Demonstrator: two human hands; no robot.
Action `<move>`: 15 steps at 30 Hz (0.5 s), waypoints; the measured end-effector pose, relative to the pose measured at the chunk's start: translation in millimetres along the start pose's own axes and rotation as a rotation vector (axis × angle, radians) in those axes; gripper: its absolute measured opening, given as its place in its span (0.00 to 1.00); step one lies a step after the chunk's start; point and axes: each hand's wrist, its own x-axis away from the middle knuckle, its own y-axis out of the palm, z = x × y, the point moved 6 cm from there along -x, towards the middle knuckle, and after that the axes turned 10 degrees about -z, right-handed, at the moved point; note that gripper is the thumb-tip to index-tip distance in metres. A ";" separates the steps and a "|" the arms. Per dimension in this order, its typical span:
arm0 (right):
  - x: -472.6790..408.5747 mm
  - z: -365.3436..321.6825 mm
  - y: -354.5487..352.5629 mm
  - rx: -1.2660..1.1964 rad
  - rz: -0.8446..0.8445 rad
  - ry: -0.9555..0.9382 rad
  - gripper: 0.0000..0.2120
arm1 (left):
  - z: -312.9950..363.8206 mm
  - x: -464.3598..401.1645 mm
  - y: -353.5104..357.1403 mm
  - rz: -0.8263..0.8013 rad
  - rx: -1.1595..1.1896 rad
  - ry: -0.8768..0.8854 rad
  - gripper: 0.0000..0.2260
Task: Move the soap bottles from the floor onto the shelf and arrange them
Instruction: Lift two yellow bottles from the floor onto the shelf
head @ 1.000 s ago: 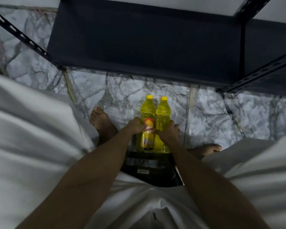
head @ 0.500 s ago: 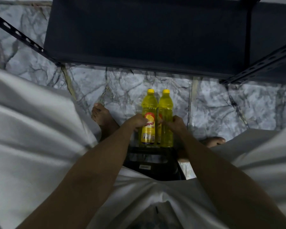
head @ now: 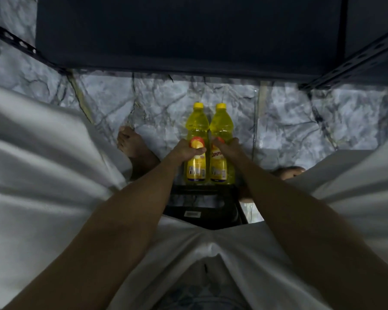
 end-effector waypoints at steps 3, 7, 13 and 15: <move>3.2 -3.2 -2.0 -0.032 -0.002 -0.008 0.26 | 4.0 6.3 0.2 -0.031 0.062 0.013 0.27; 4.9 -4.8 -7.4 -0.050 -0.008 -0.019 0.29 | 0.5 13.7 -1.4 -0.058 0.155 -0.043 0.35; 33.0 -39.5 -27.1 -0.137 0.015 -0.176 0.17 | 40.7 47.9 3.5 -0.009 0.260 0.170 0.22; 48.7 -59.3 -34.7 -0.179 0.037 -0.232 0.16 | 61.9 63.7 3.8 0.011 0.241 0.252 0.20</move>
